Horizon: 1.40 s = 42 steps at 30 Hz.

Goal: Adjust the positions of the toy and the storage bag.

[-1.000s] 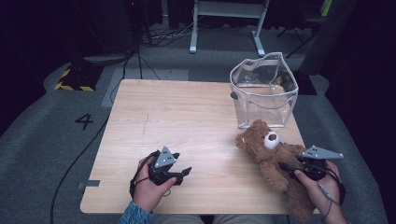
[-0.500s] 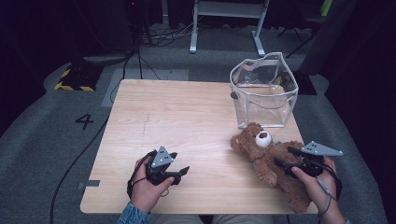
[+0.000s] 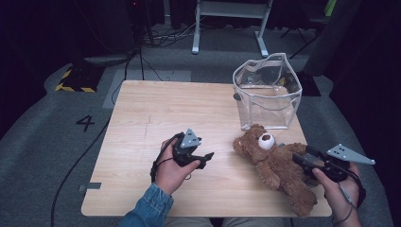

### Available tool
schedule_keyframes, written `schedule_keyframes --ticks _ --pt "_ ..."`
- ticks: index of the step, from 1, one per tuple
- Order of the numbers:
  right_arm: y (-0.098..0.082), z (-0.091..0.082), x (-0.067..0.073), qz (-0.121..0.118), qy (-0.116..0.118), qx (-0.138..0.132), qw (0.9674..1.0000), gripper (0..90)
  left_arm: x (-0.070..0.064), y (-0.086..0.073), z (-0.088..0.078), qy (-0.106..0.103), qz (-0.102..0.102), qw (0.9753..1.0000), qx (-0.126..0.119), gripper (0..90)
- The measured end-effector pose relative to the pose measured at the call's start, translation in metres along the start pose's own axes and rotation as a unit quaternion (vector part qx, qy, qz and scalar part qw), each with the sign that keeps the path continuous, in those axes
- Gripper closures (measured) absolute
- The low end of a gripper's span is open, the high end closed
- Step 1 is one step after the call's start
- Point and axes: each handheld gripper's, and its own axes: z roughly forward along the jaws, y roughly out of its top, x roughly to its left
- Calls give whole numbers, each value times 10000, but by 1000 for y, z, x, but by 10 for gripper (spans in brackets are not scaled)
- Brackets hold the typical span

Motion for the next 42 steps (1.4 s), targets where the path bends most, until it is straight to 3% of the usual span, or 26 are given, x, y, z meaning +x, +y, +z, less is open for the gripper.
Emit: schedule_keyframes --ticks 4,8,11,14,18,20,21,25,26,28,29,31,32,36,37,40,42 --pt "7 -3 -6 -110 -23 23 9999 456 0 14 19 -13 41 10000 -86 325" --pt "14 1 -14 -183 -51 98 9998 488 2 28 42 135 11 9995 -290 344" --pt "14 6 -16 -162 -33 93 9998 483 2 37 65 236 -36 9994 -265 366" --pt "7 14 -15 -145 76 148 9998 476 2 45 89 315 -49 9991 -295 383" --pt "-8 28 -9 -196 265 363 9988 437 2 52 108 487 -89 9981 -354 375" --pt "-15 34 -8 -273 294 439 9982 426 1 55 116 480 -123 9981 -361 366" --pt "-18 35 -8 -158 360 397 9984 410 2 58 118 531 -57 9979 -355 360" --pt "-23 37 -9 -174 382 428 9982 412 3 66 133 604 -290 9965 -501 337" --pt "-25 37 -8 -167 398 414 9982 412 5 68 136 653 -206 9966 -468 341" --pt "-26 38 -7 -123 415 423 9982 412 6 71 142 721 -237 9961 -445 340" --pt "-27 38 -8 -238 422 438 9979 412 8 72 144 746 -208 9961 -433 340" --pt "-28 38 -8 -237 445 406 9979 412 12 75 149 761 -222 9960 -412 338" --pt "-27 37 -9 -212 471 385 9979 412 13 75 151 742 -288 9959 -438 336" --pt "-19 31 -13 -212 636 261 9974 414 17 76 156 673 -243 9966 -400 336" --pt "-14 29 -16 -289 588 260 9975 422 18 76 156 722 -157 9966 -364 338" --pt "-3 26 -25 -378 452 204 9981 447 21 76 159 720 -182 9968 -297 361" --pt "3 27 -32 -392 405 197 9982 459 23 76 162 688 -292 9966 -339 363"
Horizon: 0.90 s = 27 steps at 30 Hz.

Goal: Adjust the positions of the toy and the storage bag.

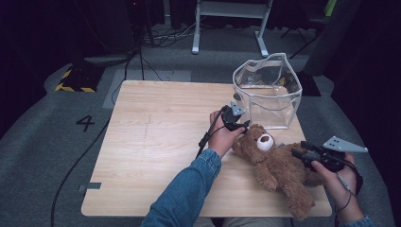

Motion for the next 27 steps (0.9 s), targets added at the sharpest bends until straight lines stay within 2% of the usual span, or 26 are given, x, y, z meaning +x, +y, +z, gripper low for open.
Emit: schedule_keyframes --ticks 1,3,4,7,16,17,19,20,22,23,25,27 --pt "3 0 -4 -7 -34 36 10000 459 2 1 0 23 59 10000 30 367" --pt "8 3 -10 -27 -79 86 9999 464 3 2 2 -1 -6 10000 -9 373" --pt "10 4 -12 -58 -91 112 9999 465 3 3 3 17 30 10000 -2 375" --pt "13 7 -14 -88 -93 165 9998 466 4 6 7 35 25 10000 -11 383" --pt "8 16 -9 -74 57 225 9997 470 2 19 21 -17 12 10000 -36 394" --pt "7 16 -8 -14 77 220 9997 469 1 19 23 -35 -4 10000 -45 409" --pt "7 16 -8 -4 87 202 9998 469 0 21 26 -22 7 10000 13 423" --pt "6 15 -9 8 85 195 9998 469 0 22 28 -7 28 10000 -18 443" --pt "6 13 -9 -6 95 178 9998 470 3 24 28 -2 233 9997 -77 603" --pt "5 12 -9 -7 101 186 9998 470 4 25 27 -79 253 9996 -76 653" --pt "4 11 -8 36 114 155 9998 473 5 26 25 10 356 9994 14 768" --pt "3 10 -9 -35 126 185 9997 474 6 27 24 -2 399 9992 71 834"
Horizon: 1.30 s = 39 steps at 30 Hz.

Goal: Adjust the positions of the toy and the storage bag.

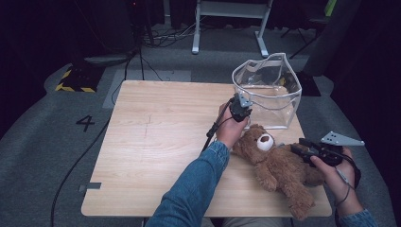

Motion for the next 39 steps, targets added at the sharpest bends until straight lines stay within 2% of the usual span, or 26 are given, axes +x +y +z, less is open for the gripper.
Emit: schedule_keyframes --ticks 2,3,4,6,11,13,14,15,16,17,20,22,25,26,28,34,35,39 --pt "-1 -1 0 45 -3 7 10000 477 2 0 -2 19 -17 10000 34 865" --pt "-1 -1 0 84 0 -7 10000 477 5 0 -4 117 51 9999 82 868" --pt "-2 -2 -1 -18 -11 17 10000 477 7 0 -5 115 11 9999 97 869" --pt "-2 -2 0 77 11 1 10000 477 13 -1 -9 211 1 9997 131 870" --pt "-2 0 3 55 38 10 10000 478 29 -7 -23 379 11 9991 203 871" --pt "-1 1 4 42 77 3 10000 477 36 -12 -29 403 -73 9990 198 871" --pt "-1 1 4 -3 85 40 10000 477 43 -15 -35 499 -77 9985 213 871" --pt "-1 2 7 41 105 5 9999 477 47 -19 -38 493 -196 9984 182 871" --pt "0 2 8 35 114 17 9999 477 53 -22 -44 533 -200 9982 189 871" --pt "0 2 9 20 121 41 9999 476 57 -27 -50 557 -297 9979 170 871" --pt "2 3 13 64 145 42 9999 475 69 -36 -65 674 -350 9970 161 871" --pt "4 4 14 -9 135 33 9999 474 78 -44 -77 755 -369 9963 161 871" --pt "9 4 19 3 147 0 9999 475 90 -56 -95 773 -453 9959 137 871" --pt "10 4 20 -39 158 -16 9999 474 91 -60 -100 720 -516 9960 123 871" --pt "15 5 24 -58 184 -13 9998 474 94 -66 -112 792 -400 9960 129 871" --pt "34 13 42 -281 302 3 9991 473 100 -91 -153 805 -440 9957 146 871" --pt "38 15 46 -308 333 1 9990 473 100 -96 -159 785 -511 9956 104 871" --pt "56 25 66 -541 505 -12 9973 469 93 -115 -185 655 -513 9965 36 871"
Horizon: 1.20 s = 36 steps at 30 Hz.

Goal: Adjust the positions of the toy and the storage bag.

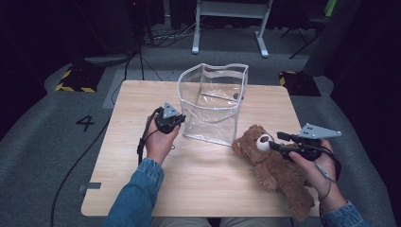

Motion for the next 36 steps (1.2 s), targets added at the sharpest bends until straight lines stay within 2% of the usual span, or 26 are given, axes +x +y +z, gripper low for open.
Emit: schedule_keyframes --ticks 3,4,6,10,11,12,14,15,17,18,21,22,26,27,31,36 --pt "13 11 15 -165 167 19 9997 468 -7 -12 -17 -73 88 9999 -86 871" --pt "16 14 18 -218 209 22 9995 468 -11 -19 -26 -167 105 9997 -119 871" --pt "23 25 28 -285 334 56 9990 469 -15 -25 -36 -178 222 9995 -126 871" --pt "31 44 41 -397 537 173 9976 480 -24 -37 -53 -333 171 9991 -177 871" --pt "33 50 44 -416 605 200 9971 480 -24 -39 -58 -359 266 9988 -175 871" --pt "35 57 48 -479 657 239 9964 479 -27 -42 -61 -385 191 9989 -178 871" --pt "39 68 54 -553 717 280 9955 478 -29 -45 -68 -420 202 9988 -165 871" --pt "40 72 56 -570 730 307 9952 480 -29 -47 -70 -392 281 9987 -190 870" --pt "44 81 56 -685 794 340 9939 547 -31 -50 -75 -446 237 9985 -189 871" --pt "45 84 57 -704 784 378 9937 569 -30 -51 -77 -439 288 9984 -199 871" --pt "49 93 59 -841 889 394 9917 796 -32 -54 -80 -463 249 9984 -222 871" --pt "49 94 59 -872 859 405 9917 835 -33 -55 -82 -453 264 9984 -231 871" --pt "47 86 69 -1021 760 397 9911 873 -39 -59 -94 -532 180 9977 -380 871" --pt "46 80 72 -1098 797 364 9901 873 -42 -59 -99 -534 217 9975 -418 871" --pt "35 53 86 -1063 1070 207 9883 873 -57 -65 -120 -711 344 9955 -516 870" --pt "13 23 103 -1013 1314 143 9860 872 -80 -79 -136 -921 488 9934 -472 869"
